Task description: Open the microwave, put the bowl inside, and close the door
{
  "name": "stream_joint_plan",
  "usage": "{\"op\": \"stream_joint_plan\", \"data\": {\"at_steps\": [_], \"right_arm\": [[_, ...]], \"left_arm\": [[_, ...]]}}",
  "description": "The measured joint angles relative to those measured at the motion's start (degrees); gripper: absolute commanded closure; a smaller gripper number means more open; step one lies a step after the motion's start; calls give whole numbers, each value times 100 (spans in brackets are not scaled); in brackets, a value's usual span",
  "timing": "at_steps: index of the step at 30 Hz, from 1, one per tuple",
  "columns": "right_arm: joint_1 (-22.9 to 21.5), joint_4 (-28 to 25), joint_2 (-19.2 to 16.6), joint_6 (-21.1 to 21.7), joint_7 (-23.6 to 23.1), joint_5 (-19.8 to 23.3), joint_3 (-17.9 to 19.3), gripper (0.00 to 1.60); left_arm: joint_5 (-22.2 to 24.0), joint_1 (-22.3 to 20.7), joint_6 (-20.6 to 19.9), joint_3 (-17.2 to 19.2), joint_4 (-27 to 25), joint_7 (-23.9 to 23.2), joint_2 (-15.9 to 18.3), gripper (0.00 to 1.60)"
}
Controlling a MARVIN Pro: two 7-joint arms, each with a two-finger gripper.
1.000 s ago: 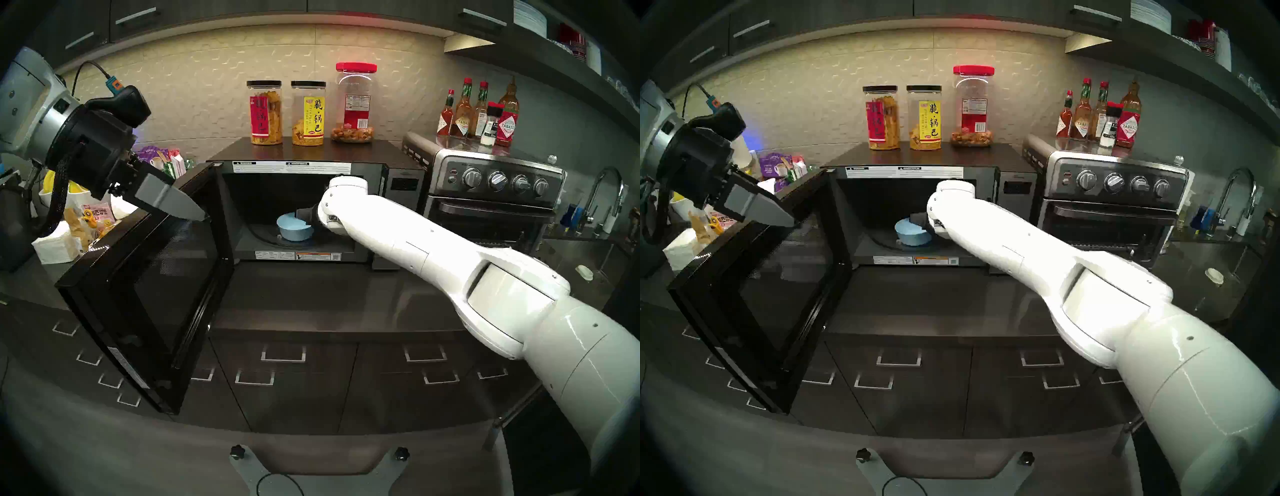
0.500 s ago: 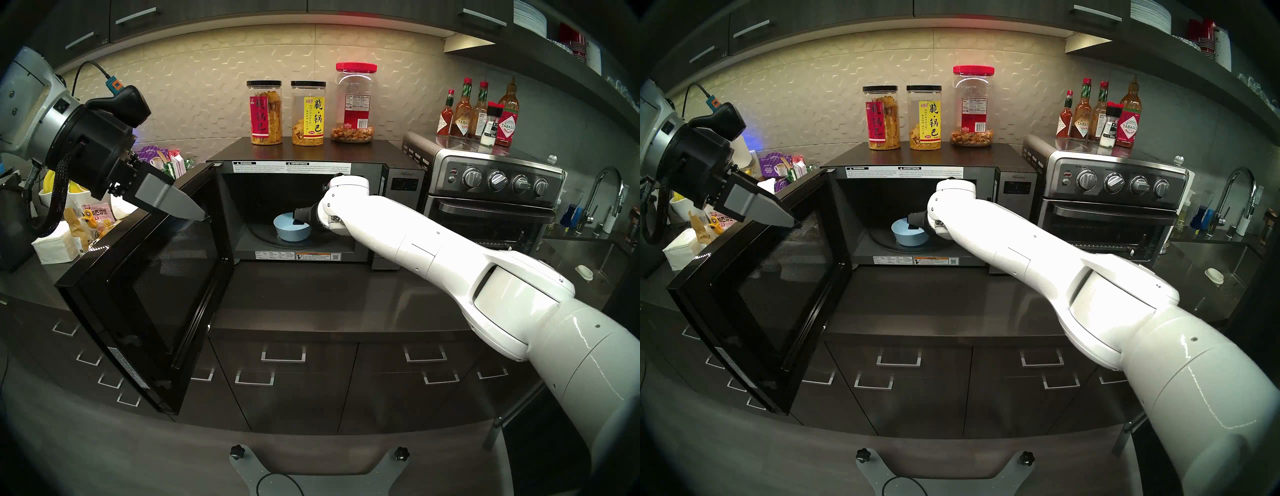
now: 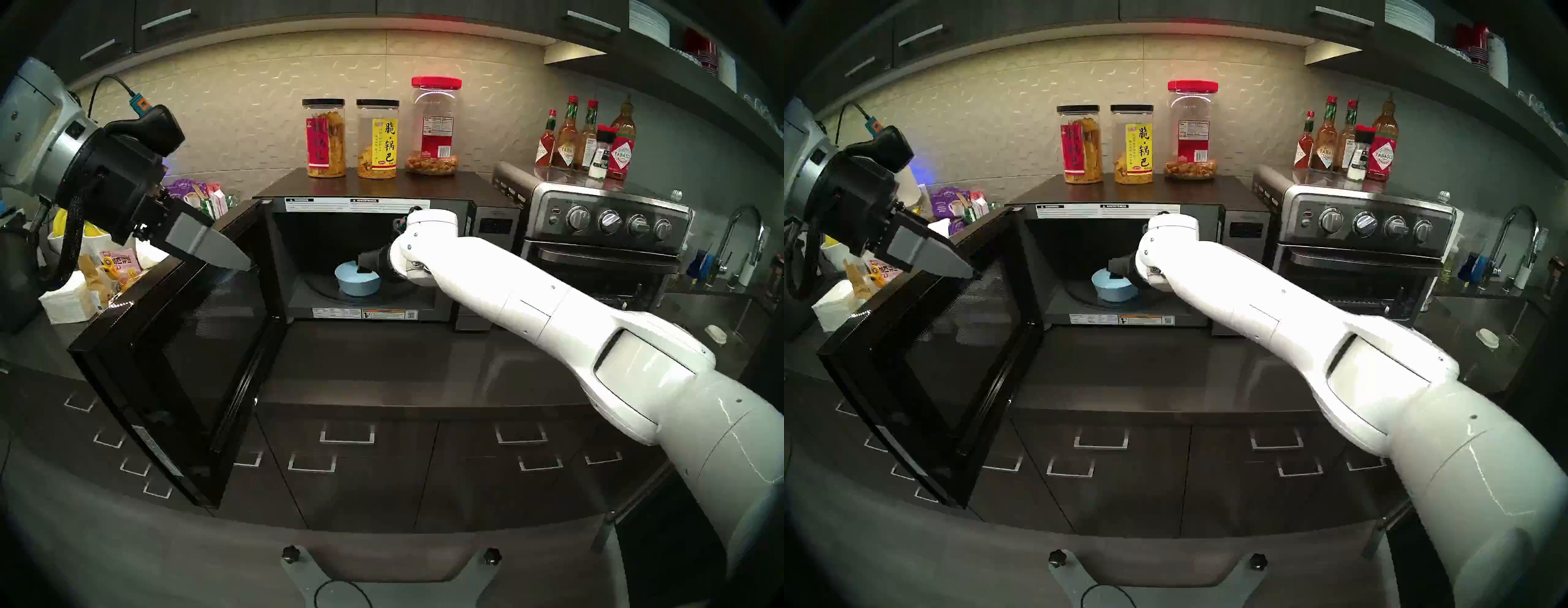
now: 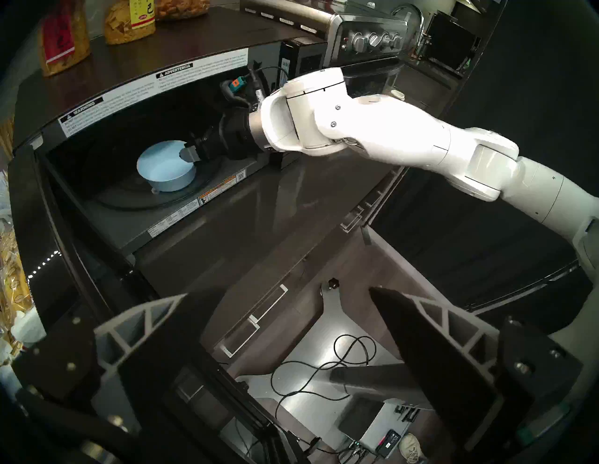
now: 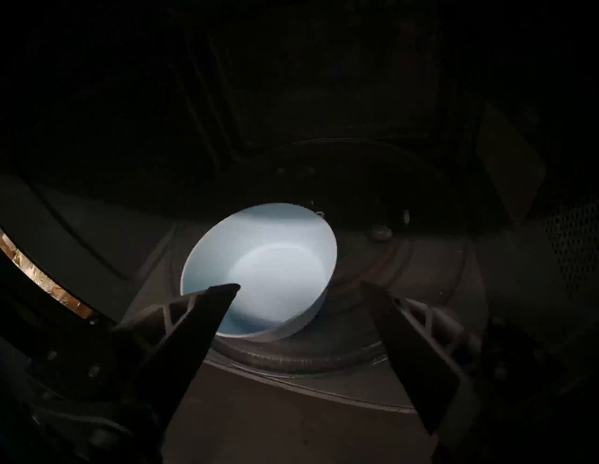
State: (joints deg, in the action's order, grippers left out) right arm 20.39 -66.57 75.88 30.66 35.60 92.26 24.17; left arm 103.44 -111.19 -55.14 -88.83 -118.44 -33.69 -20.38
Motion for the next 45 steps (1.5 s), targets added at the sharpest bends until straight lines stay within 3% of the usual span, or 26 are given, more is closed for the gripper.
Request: {"op": "stream_joint_plan", "data": {"at_steps": [4,13,21,30,37,42,45], "right_arm": [[39,-323,-144,84,40,66,22,63],[183,-1073,-524,269,107,206,43,88],[406,-1763,-913,415,32,239,-4,87],[658,-2521,-1499,492,-172,-14,-3,80],[848,-3131,-1980,551,-456,-287,121,53],[1021,-3590,-2338,661,-664,-484,292,46],[1152,-3846,-2548,741,-794,-585,459,34]], "left_arm": [[0,-1,0,-1,0,0,0,0],[0,-3,0,-2,0,0,0,0],[1,-6,0,-6,0,-1,0,0],[1,-10,0,-13,0,-1,0,0],[1,-16,0,-19,0,-1,0,0],[1,-21,0,-22,0,-1,0,0],[1,-23,0,-25,0,-1,0,0]]}}
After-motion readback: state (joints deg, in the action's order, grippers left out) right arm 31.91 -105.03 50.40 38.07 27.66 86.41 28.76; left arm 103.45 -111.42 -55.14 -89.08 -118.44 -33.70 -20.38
